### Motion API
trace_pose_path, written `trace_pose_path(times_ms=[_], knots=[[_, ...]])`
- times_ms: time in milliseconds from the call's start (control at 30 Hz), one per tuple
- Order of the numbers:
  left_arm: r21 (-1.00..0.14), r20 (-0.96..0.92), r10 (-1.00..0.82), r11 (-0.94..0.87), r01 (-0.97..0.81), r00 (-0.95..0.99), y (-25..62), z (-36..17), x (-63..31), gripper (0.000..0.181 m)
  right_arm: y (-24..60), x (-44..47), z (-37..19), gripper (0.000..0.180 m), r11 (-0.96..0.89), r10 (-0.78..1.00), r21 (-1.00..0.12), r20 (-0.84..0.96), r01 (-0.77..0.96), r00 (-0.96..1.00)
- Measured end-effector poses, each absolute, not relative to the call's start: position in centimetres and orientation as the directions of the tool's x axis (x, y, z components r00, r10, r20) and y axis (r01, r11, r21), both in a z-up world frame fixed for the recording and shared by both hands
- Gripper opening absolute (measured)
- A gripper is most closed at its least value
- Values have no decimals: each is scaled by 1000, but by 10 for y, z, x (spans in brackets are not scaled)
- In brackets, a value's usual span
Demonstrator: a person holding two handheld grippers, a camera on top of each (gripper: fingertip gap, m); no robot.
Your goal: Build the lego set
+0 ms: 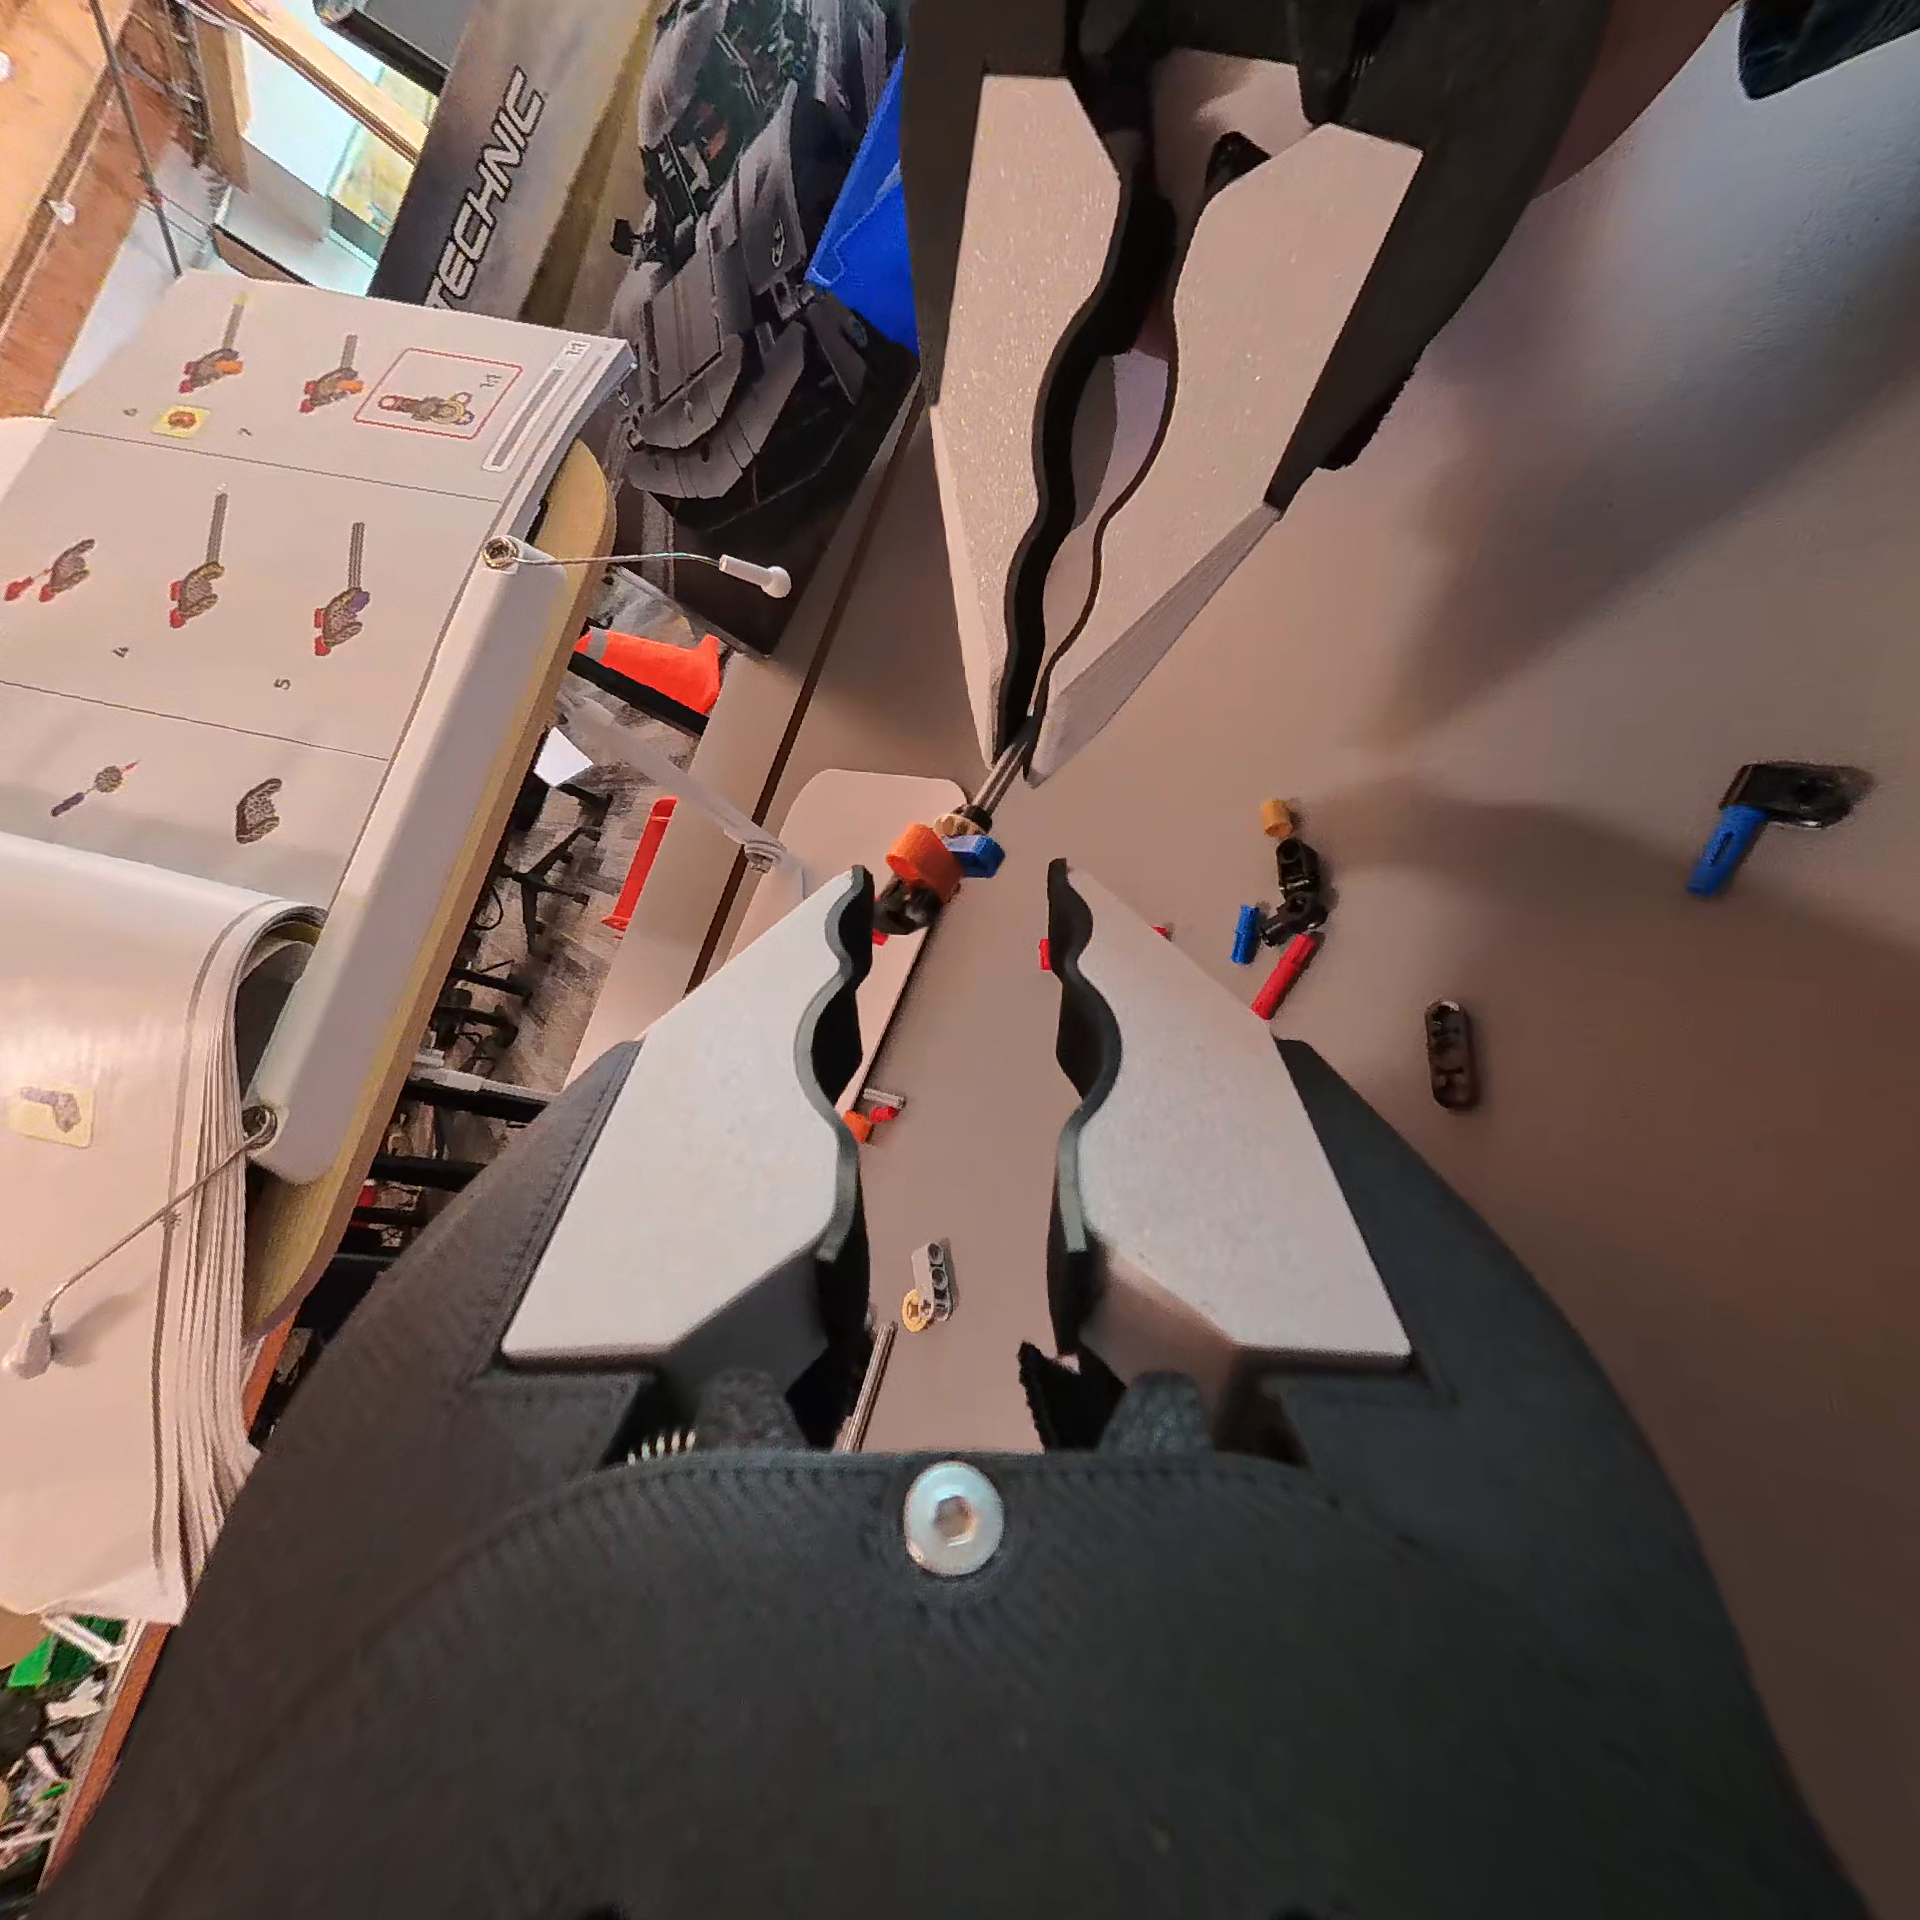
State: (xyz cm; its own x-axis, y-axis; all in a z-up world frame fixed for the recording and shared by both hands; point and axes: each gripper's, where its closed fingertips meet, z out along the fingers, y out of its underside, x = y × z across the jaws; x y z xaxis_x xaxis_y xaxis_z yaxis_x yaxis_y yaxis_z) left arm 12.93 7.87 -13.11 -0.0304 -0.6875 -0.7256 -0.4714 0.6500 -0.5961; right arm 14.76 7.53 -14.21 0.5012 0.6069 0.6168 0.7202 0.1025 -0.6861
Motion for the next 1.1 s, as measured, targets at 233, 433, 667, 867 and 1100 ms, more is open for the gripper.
trace_pose_path(times_ms=[233,433,667,867,1100], knots=[[-608,-722,-692,646,-462,-17,80,-130,132,29,76,148,-143,1,100,601,-684,621,723,504],[-610,-724,-690,646,-458,-8,80,-130,133,25,78,150,-141,0,98,589,-682,627,725,510],[-621,-720,-693,631,-465,22,84,-126,131,28,79,152,-138,1,99,577,-692,625,715,525],[-633,-713,-700,616,-469,42,92,-122,127,36,76,153,-129,1,105,602,-758,563,643,566],[-749,-596,-799,516,-416,83,101,-112,135,42,64,154,-83,1,179,642,-914,389,364,661]])
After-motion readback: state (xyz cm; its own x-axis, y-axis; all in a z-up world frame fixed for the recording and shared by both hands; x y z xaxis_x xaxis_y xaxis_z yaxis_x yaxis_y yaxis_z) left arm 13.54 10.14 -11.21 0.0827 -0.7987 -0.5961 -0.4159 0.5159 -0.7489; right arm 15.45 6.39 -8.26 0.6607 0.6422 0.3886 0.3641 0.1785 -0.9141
